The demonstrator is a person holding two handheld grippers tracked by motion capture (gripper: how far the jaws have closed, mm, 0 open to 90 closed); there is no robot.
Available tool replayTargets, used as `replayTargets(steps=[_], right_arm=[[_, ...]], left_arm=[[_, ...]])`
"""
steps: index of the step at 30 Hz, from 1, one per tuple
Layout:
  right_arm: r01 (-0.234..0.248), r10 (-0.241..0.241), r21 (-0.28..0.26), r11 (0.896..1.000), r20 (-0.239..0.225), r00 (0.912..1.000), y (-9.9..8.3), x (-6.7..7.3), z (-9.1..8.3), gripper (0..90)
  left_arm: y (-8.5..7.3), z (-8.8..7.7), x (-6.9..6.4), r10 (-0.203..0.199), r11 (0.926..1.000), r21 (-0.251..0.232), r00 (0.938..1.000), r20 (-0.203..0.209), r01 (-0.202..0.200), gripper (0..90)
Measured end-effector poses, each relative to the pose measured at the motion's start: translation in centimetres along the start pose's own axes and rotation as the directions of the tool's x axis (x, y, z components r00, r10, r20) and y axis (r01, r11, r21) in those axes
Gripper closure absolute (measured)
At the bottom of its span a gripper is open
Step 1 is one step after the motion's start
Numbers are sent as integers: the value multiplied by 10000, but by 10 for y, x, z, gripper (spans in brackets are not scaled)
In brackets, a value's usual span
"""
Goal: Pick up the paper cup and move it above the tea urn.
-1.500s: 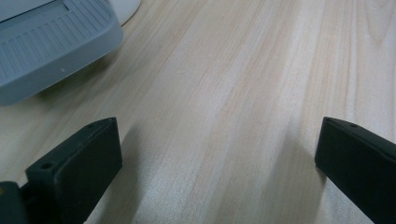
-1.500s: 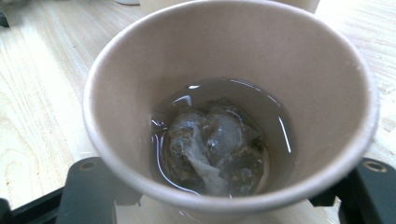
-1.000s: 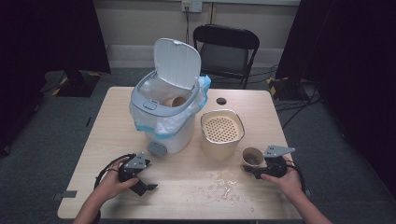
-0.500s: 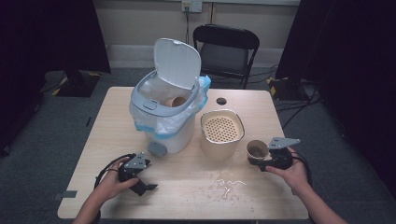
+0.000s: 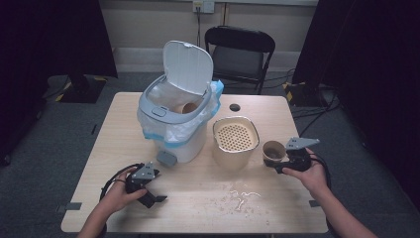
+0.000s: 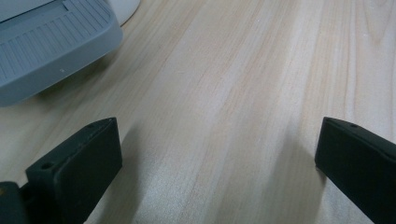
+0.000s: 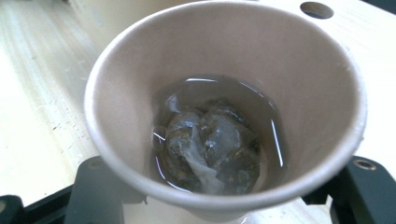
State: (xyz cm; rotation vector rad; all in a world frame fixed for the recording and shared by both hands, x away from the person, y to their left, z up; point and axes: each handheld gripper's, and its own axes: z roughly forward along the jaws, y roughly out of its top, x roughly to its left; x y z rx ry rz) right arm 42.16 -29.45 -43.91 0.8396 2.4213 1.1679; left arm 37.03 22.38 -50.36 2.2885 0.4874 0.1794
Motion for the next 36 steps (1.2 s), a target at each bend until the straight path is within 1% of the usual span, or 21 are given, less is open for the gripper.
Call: replayTargets(steps=[6, 8, 9, 10, 11, 15, 19, 21, 24, 36], right_arm=[[81, -83, 106, 9999, 213, 9997, 5, -8, 0, 352], [60, -62, 54, 10000, 223, 9997, 7, -11, 1, 352], [96, -100, 102, 9999, 319, 9994, 8, -12, 0, 353], [141, -142, 35, 9999, 341, 9993, 10, -14, 0, 353], [33, -34, 16, 10000, 357, 9994, 11, -16, 0, 353], [99, -99, -1, 10000, 549, 9984, 19, -23, -2, 354], [49, -43, -85, 10000, 712, 9975, 28, -31, -3, 355], [153, -149, -44, 9999, 811, 9966, 33, -34, -3, 356], [213, -210, -25, 9998, 873, 9960, 39, -38, -2, 356], [159, -138, -193, 9997, 1011, 9948, 58, -48, 8, 358]], left_arm=[[0, 0, 0, 20, 10000, 1, 10000, 4, -20, 0], [0, 0, 0, 7, 10000, -7, 10000, -3, -7, 0], [0, 0, 0, 18, 10000, -5, 10000, 5, -18, 0], [0, 0, 0, 18, 10000, -15, 10000, 8, -18, 0], [0, 0, 0, 20, 10000, -4, 10000, 5, -20, 0], [0, 0, 0, 20, 10000, 0, 10000, 2, -20, 0], [0, 0, 0, 19, 10000, 5, 10000, 4, -19, 0], [0, 0, 0, 16, 10000, 17, 10000, 0, -16, 0], [0, 0, 0, 12, 10000, 20, 10000, -2, -12, 0], [0, 0, 0, 20, 10000, 11, 10000, 2, -20, 0]])
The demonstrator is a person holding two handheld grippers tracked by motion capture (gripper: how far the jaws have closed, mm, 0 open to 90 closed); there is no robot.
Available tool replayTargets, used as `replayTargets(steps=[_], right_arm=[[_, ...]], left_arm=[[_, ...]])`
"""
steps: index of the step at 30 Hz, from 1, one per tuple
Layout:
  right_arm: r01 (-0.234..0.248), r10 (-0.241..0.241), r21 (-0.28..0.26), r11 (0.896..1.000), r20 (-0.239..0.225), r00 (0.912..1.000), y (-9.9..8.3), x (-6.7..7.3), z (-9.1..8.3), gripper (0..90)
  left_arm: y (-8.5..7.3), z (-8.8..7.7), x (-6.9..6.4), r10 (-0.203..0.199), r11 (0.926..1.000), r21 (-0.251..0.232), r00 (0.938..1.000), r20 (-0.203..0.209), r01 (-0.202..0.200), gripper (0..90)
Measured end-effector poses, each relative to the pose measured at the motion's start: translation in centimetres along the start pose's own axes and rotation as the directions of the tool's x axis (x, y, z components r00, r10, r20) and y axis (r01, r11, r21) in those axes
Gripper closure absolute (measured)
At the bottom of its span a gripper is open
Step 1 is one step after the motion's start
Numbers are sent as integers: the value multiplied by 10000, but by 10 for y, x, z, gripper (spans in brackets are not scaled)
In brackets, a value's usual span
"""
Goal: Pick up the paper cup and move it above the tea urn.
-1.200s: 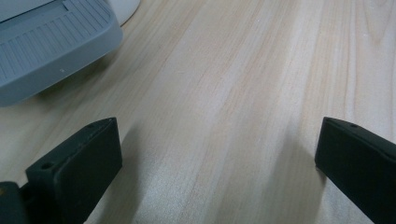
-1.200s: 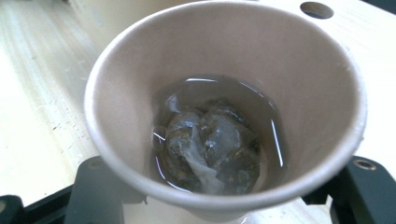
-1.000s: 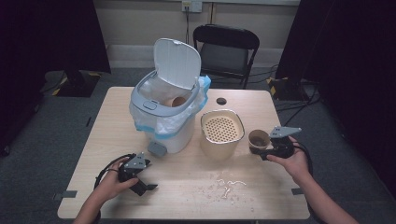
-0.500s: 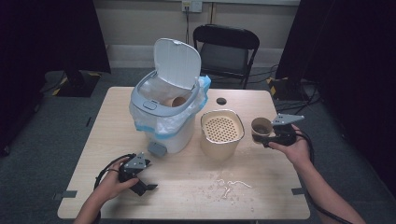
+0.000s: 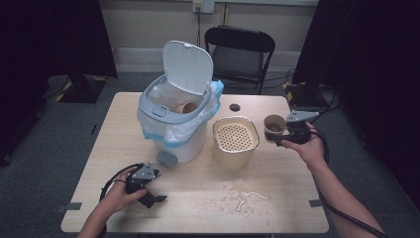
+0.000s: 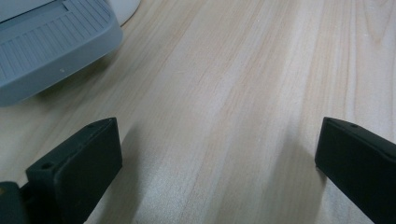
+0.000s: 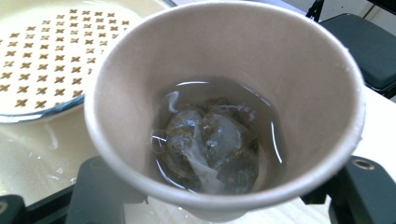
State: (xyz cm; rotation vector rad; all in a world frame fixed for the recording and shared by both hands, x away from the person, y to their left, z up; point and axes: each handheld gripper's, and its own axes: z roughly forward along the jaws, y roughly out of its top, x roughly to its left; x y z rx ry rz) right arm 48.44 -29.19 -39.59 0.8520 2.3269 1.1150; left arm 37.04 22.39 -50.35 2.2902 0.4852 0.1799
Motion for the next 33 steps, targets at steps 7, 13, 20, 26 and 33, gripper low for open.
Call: replayTargets(steps=[7, 13, 20, 26, 33], right_arm=[[4, -1, -142, 9999, 234, 9997, 10, -5, 6, 358], [67, -61, -155, 9999, 400, 9992, 16, -6, 13, 359], [187, -177, -239, 9995, 415, 9990, 22, -9, 22, 359], [356, -342, -300, 9989, 482, 9983, 27, -14, 26, 359], [291, -265, -519, 9982, 504, 9984, 33, -22, 32, 359]], left_arm=[[0, 0, 0, -7, 10000, 22, 10000, -3, 7, 0], [0, 0, 0, 2, 10000, 0, 10000, -3, -2, 0], [0, 0, 0, 0, 10000, -13, 10000, 3, 0, 0], [0, 0, 0, -5, 10000, 17, 10000, -6, 5, 0], [0, 0, 0, -2, 10000, -4, 10000, -1, 2, 0]])
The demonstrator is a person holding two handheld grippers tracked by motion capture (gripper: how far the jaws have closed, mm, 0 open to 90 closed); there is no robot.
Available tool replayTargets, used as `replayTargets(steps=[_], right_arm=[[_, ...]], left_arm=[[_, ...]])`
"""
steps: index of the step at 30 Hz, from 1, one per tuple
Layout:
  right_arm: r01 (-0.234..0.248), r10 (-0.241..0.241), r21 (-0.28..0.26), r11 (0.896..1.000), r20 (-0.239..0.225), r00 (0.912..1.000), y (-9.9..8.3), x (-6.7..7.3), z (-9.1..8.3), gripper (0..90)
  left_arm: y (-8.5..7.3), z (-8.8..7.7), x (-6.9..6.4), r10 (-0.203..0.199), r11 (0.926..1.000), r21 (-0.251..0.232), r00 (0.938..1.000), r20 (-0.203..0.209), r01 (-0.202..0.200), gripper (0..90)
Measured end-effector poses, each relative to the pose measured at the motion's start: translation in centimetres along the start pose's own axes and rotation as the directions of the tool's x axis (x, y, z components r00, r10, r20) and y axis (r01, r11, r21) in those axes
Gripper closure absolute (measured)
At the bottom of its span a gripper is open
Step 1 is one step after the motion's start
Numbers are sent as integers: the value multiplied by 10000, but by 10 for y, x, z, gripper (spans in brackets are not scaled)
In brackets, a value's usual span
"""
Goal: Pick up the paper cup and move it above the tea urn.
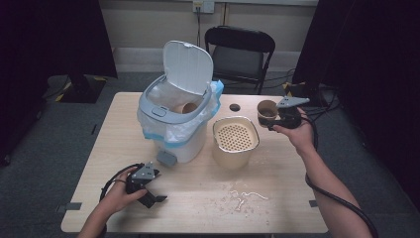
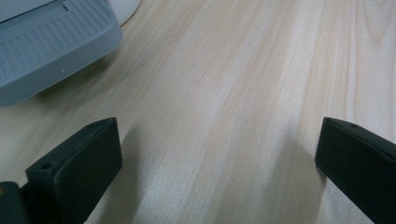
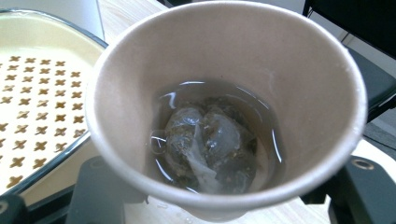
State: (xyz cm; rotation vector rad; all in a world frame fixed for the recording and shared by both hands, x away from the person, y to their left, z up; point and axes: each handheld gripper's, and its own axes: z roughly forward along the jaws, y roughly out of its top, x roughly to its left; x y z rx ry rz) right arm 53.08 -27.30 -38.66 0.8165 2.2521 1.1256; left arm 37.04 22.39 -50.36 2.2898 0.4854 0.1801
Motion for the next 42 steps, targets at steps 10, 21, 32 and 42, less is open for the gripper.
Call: replayTargets(steps=[10, 21, 32, 42], right_arm=[[153, -153, -16, 9999, 122, 9998, 6, -4, 8, 359], [769, -764, -59, 9970, 612, 9952, 13, -2, 14, 360], [2895, -2831, -46, 9572, 1939, 9393, 26, 10, 5, 362], [5996, -6033, 1292, 7898, 3404, 7212, 42, 34, -4, 364]], left_arm=[[0, 0, 0, 7, 10000, 24, 10000, -2, -7, 0], [0, 0, 0, 3, 10000, 22, 10000, -15, -3, 0], [0, 0, 0, 5, 10000, -5, 10000, -11, -5, 0], [0, 0, 0, 3, 10000, 26, 10000, -1, -3, 0]])
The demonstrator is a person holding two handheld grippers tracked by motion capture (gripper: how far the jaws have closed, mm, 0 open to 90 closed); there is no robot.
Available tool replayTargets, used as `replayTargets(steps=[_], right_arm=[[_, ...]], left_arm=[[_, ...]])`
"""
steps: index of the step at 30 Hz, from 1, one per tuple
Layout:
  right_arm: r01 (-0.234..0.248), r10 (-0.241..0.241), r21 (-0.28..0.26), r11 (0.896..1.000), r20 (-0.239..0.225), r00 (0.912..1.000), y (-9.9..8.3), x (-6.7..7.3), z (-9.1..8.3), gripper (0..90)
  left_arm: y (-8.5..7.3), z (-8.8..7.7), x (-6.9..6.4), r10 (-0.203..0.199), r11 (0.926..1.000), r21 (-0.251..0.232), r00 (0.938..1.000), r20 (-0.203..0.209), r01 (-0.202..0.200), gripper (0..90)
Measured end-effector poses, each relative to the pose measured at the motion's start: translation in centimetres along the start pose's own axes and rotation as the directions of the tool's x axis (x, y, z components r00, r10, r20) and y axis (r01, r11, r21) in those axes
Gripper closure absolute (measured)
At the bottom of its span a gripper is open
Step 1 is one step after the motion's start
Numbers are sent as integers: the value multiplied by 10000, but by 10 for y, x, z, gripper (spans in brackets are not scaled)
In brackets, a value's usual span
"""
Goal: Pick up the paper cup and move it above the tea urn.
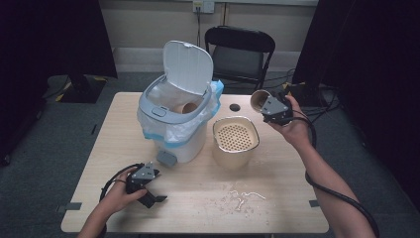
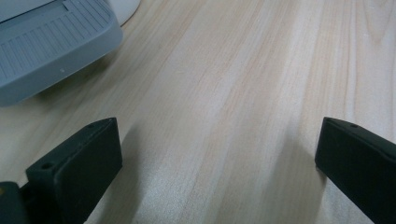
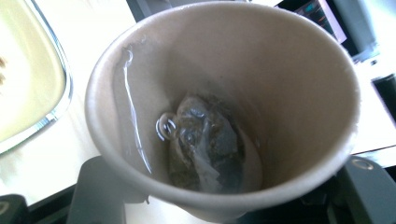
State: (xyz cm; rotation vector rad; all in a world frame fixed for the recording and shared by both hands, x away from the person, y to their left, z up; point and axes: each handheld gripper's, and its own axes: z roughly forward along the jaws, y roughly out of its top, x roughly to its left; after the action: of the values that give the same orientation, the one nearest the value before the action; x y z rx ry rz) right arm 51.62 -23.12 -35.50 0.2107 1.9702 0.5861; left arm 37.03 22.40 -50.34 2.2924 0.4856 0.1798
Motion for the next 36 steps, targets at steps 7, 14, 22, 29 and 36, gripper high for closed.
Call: replayTargets(steps=[7, 14, 22, 29, 36], right_arm=[[6257, -6555, 1956, 7552, 2259, 7206, 20, 32, -9, 370], [7206, -7631, 2779, 6352, 3699, 5299, 29, 40, -17, 369], [3281, -3335, 1167, 9374, 292, 9423, 40, 24, -9, 359], [-1032, 1119, 618, 9927, -1613, 9805, 35, 4, -6, 357], [-2819, 2867, 548, 9579, -2413, 9272, 33, -4, -6, 355]], left_arm=[[0, 0, 0, 38, 10000, 2, 10000, 22, -38, 0], [0, 0, 0, 31, 10000, -11, 10000, 39, -31, 0], [0, 0, 0, 34, 10000, -25, 10000, 34, -34, 0], [0, 0, 0, 37, 10000, -15, 10000, 40, -37, 0], [0, 0, 0, 41, 10000, -37, 10000, 49, -41, 0]])
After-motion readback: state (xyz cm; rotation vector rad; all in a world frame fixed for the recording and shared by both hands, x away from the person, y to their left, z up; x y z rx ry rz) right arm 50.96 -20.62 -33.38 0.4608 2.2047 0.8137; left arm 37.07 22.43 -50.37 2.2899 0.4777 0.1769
